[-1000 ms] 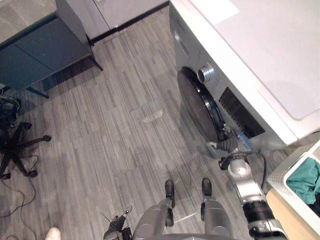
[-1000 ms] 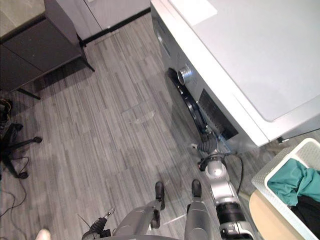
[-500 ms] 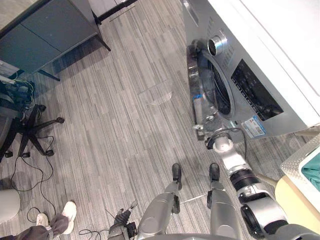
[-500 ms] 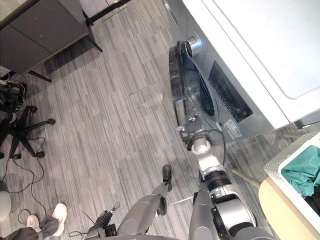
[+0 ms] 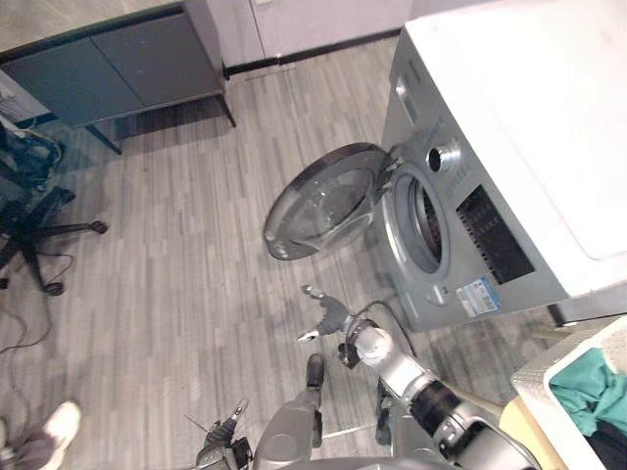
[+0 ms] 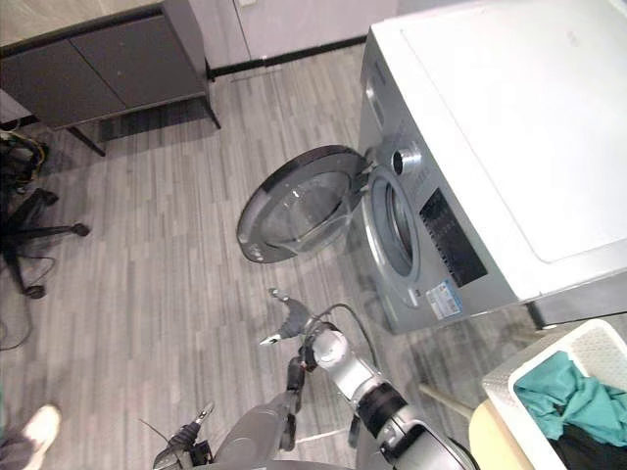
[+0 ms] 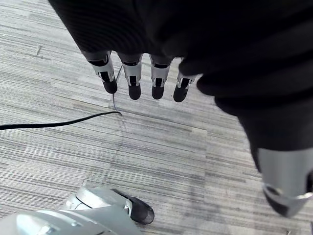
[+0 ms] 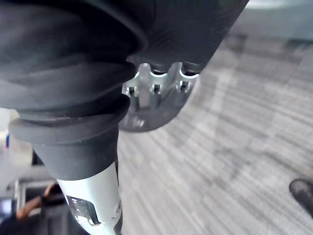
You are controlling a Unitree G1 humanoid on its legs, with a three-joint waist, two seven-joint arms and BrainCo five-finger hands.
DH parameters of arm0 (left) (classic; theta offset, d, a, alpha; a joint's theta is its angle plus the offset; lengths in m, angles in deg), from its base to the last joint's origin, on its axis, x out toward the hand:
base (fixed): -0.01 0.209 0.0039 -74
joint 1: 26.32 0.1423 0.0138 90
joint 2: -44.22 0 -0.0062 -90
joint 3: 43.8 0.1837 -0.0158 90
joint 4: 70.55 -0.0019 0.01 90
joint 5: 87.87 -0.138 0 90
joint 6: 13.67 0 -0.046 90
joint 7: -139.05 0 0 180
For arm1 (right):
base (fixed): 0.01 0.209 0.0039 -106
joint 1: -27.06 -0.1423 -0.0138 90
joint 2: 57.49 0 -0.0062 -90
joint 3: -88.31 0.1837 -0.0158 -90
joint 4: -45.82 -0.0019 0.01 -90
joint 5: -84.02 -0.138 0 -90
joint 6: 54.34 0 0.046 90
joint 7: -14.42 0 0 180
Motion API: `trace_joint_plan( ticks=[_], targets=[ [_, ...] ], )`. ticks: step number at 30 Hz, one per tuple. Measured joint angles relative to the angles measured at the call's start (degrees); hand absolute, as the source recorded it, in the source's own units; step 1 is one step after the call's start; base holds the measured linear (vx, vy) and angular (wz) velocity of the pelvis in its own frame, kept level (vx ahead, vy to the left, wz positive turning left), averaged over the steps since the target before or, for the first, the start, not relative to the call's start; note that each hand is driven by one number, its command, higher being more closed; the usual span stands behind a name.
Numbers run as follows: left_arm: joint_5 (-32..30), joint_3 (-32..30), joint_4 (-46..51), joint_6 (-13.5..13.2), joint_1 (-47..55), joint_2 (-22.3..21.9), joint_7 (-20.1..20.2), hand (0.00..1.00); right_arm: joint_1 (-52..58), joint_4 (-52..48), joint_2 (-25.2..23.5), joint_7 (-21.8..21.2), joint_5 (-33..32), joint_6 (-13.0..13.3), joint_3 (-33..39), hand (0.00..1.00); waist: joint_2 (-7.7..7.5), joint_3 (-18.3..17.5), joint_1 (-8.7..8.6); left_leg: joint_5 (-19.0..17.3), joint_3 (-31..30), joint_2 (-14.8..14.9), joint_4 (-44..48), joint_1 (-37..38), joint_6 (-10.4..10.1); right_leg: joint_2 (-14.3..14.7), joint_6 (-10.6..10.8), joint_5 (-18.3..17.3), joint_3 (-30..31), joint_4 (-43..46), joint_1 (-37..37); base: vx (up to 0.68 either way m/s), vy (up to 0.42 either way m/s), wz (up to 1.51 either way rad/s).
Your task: Pick up the laundry basket with both hands and put the clothes into the washing machine.
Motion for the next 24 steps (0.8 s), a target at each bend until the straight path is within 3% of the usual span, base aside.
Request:
trace_joint_plan(
  ticks=[4,10,14,17,18,24],
  targets=[
    [-4.09,0.55,-0.16,1.04,-0.11,0.64,0.17,0.00,7.05,-3.26,3.88,0.14,1.77,-0.06,5.98,0.00,-0.74,-1.16,-2.03,0.00,3.42,0.10,-1.67,1.42,0.07,0.29,0.52,1.86,2.79,-2.81,0.60,-0.04,0.011,-0.38],
    [-8.82,10.23,0.47,0.89,-5.18,1.99,1.47,0.00,21.21,-6.47,7.22,-0.12,2.04,-0.13,16.89,0.00,-1.42,-1.94,-5.56,-0.09,8.61,0.89,-2.00,1.28,0.17,1.47,1.62,2.68,8.00,-6.27,-0.49,0.02,-0.014,-0.50],
    [-8.42,12.88,1.99,0.66,-12.71,2.44,1.66,0.00,26.74,-6.48,7.09,-0.05,1.50,-0.08,24.85,0.00,-3.75,-1.85,-8.54,-0.47,13.07,1.91,-1.38,-0.53,0.32,2.75,1.65,2.71,11.58,-6.30,-4.00,0.03,-0.041,-0.56],
    [-7.73,12.50,3.13,0.65,-18.82,5.61,1.02,0.00,30.26,-6.68,6.96,0.08,0.47,-0.09,28.24,0.00,-6.02,-0.75,-10.43,-1.08,16.10,2.60,-0.68,-1.17,-0.14,3.18,1.35,4.52,13.30,-6.22,-5.93,0.04,-0.066,-0.52],
    [-7.37,12.50,3.22,0.65,-19.92,6.17,0.82,0.00,31.37,-7.25,6.99,0.06,0.02,-0.11,28.55,0.00,-6.01,-0.69,-10.91,-1.11,16.34,2.77,-0.69,-1.49,-0.16,3.38,1.31,4.57,13.60,-6.24,-6.30,0.07,-0.087,-0.42],
    [-1.37,10.84,6.01,0.73,-32.82,8.84,-2.69,0.00,38.38,-17.36,4.77,1.36,-6.70,-0.16,28.50,0.00,-6.89,1.73,-11.23,-2.83,21.09,4.86,2.53,-4.81,-0.78,4.26,0.99,5.44,13.58,-4.72,-10.90,0.06,-0.061,-0.29]
  ],
)
